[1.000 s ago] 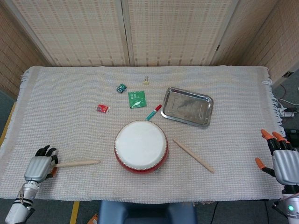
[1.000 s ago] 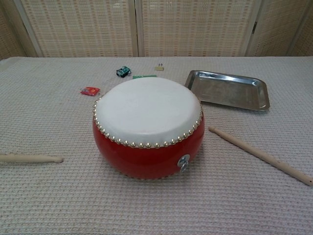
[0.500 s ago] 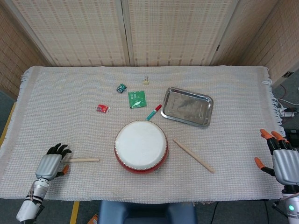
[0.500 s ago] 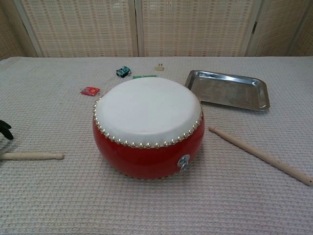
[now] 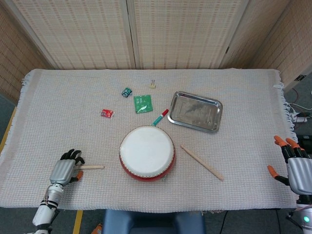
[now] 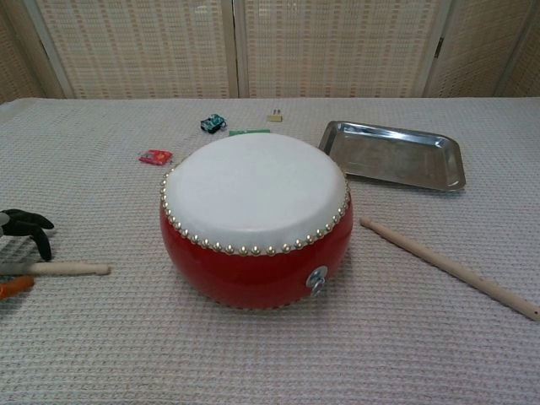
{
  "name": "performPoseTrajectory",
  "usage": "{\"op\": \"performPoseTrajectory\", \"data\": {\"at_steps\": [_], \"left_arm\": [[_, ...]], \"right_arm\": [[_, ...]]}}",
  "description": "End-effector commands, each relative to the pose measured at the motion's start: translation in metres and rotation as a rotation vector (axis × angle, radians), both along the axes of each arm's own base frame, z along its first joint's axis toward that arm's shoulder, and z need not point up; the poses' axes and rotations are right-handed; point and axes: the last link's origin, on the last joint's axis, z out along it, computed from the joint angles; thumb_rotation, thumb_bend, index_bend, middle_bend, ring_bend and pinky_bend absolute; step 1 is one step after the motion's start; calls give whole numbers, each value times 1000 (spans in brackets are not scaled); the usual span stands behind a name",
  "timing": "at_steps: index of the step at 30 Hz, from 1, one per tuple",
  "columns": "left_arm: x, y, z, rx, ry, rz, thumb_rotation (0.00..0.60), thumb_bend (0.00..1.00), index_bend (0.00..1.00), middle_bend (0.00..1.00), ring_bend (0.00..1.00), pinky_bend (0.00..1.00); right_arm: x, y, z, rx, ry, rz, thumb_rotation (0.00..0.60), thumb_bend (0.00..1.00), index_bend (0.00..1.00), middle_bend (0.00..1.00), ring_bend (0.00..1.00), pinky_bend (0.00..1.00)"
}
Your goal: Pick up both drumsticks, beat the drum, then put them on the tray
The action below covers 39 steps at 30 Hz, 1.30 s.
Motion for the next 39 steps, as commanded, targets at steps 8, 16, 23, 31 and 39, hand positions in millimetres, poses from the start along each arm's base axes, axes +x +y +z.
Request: {"op": "performPoseTrajectory", "data": {"at_steps": [8, 16, 23, 31, 39], "left_arm": [[-4, 3, -5, 10, 1, 18, 600, 393, 527, 180, 60, 134], [-5, -6, 3, 40, -69, 17, 600, 396, 623, 279, 136, 182], [-4, -10, 17, 125, -233, 34, 600, 415, 668, 373, 225, 239], [-10, -14, 43, 284, -573, 79, 600, 431, 687, 454, 320, 330], [-13, -13, 44, 255, -1041, 229, 600, 430, 638, 468, 353, 367]], "right_arm": [[0, 1, 2, -4, -4, -5, 600, 175, 111, 220, 98, 260], [0, 1, 1, -1, -5, -7, 600, 175, 111, 221, 98, 259], [1, 1, 0, 3, -5, -3, 600, 175, 111, 221, 98, 260], [2, 0, 2, -1, -10, 3, 600, 175, 111, 221, 98, 260], [5, -1, 5, -5, -10, 15, 600, 175, 111, 221, 98, 259]]}}
